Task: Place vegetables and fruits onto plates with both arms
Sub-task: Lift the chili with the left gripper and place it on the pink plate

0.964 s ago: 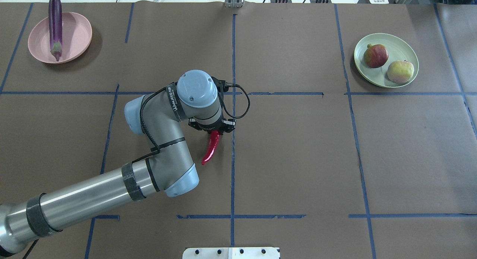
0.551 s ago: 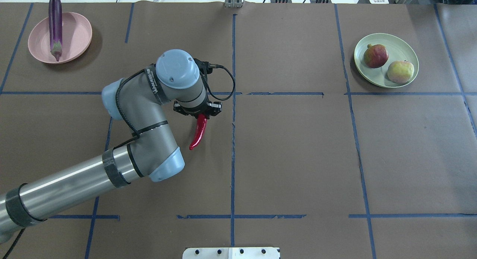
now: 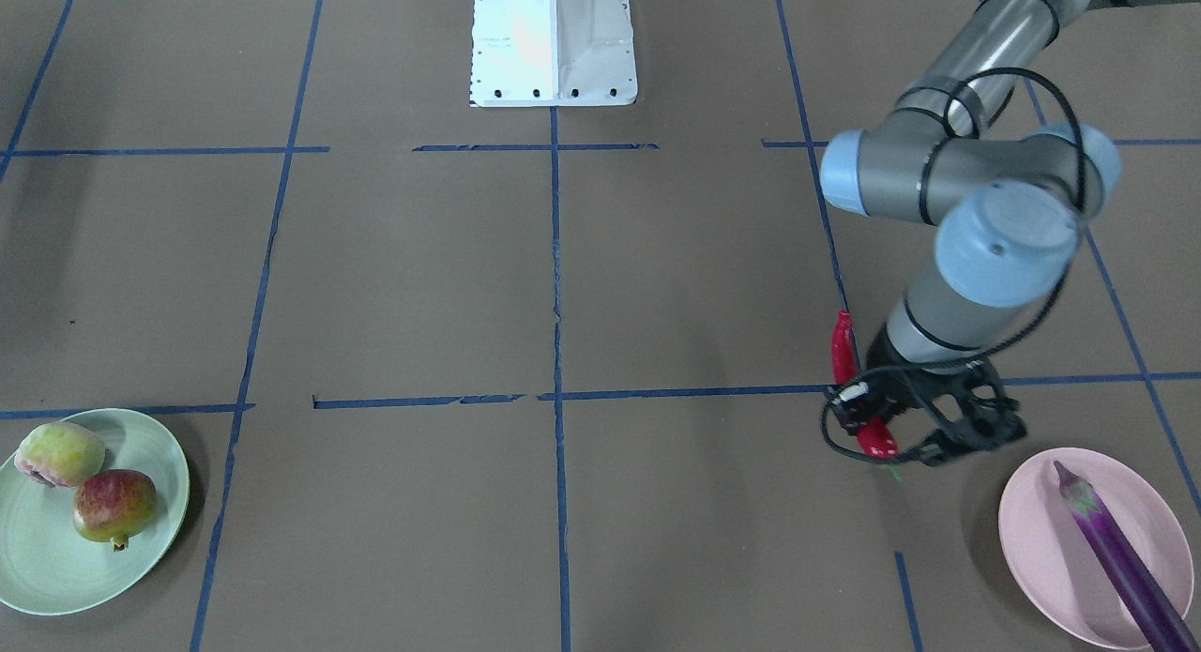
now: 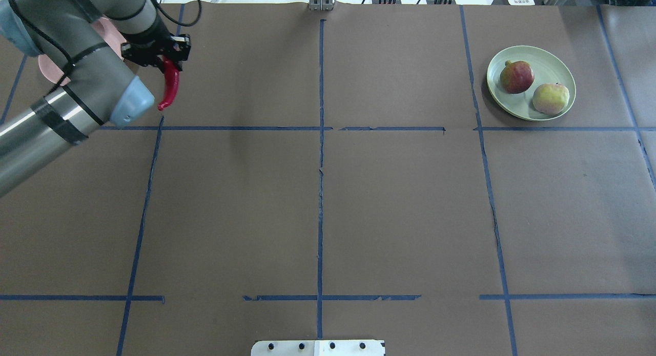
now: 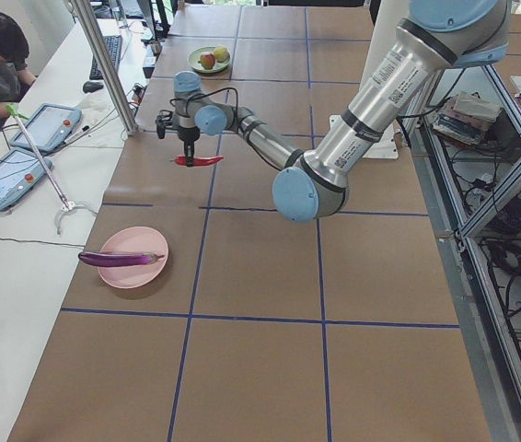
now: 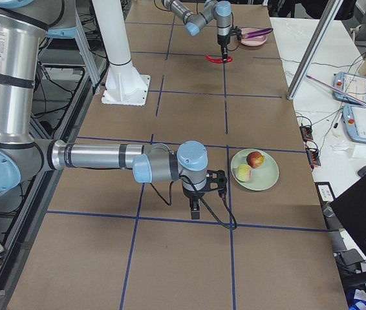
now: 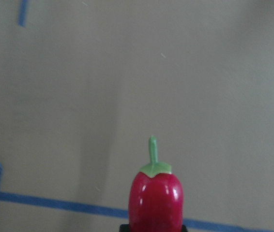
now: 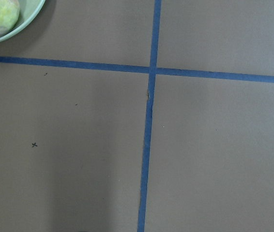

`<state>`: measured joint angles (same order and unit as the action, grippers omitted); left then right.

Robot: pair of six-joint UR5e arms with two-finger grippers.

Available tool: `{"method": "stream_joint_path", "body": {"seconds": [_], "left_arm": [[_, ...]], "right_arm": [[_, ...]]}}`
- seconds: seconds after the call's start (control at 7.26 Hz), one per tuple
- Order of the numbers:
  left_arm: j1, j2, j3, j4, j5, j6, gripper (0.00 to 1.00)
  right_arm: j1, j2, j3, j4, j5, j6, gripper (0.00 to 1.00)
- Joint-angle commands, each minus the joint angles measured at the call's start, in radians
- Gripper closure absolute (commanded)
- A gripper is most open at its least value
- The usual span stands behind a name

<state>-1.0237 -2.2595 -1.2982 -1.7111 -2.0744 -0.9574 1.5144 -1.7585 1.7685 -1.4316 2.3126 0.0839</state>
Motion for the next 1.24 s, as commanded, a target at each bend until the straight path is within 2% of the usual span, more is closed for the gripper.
{"method": "stream_joint_path", "body": {"seconds": [0.0,0.14,0.28,0.41,0.69,0.83,0.96,1.1], "left_arm": [[-0.123,-0.072,0.323,-0.08,-0.018,0.196,0.89],[-0.13,-0.081,0.452,-0.196,-0.004,0.203,0.89],[-0.139,-0.141,0.611,-0.272,0.055,0.254,0.89],[-0.137,-0.184,0.696,-0.283,0.106,0.273,0.68],[-0.139,-0.184,0.712,-0.288,0.103,0.354,0.0],[-0.154,-0.184,0.688,-0.291,0.096,0.376,0.0],[-0.191,-0.173,0.642,-0.28,0.023,0.428,0.0],[-0.234,-0.104,0.561,-0.274,-0.101,0.475,0.0]], "right_arm": [[0.0,-0.001,-0.003,0.002,0.001,-0.003,0.0],[0.0,0.001,-0.011,0.003,-0.001,-0.01,0.0],[0.0,0.005,-0.021,0.003,-0.001,-0.015,0.0],[0.0,0.007,-0.021,0.003,-0.001,-0.015,0.0],[0.0,0.008,-0.023,0.003,-0.001,-0.013,0.0],[0.0,0.008,-0.021,0.003,-0.001,-0.013,0.0],[0.0,0.007,-0.021,0.003,-0.001,-0.013,0.0],[0.0,0.008,-0.02,0.003,0.001,-0.012,0.0]]}}
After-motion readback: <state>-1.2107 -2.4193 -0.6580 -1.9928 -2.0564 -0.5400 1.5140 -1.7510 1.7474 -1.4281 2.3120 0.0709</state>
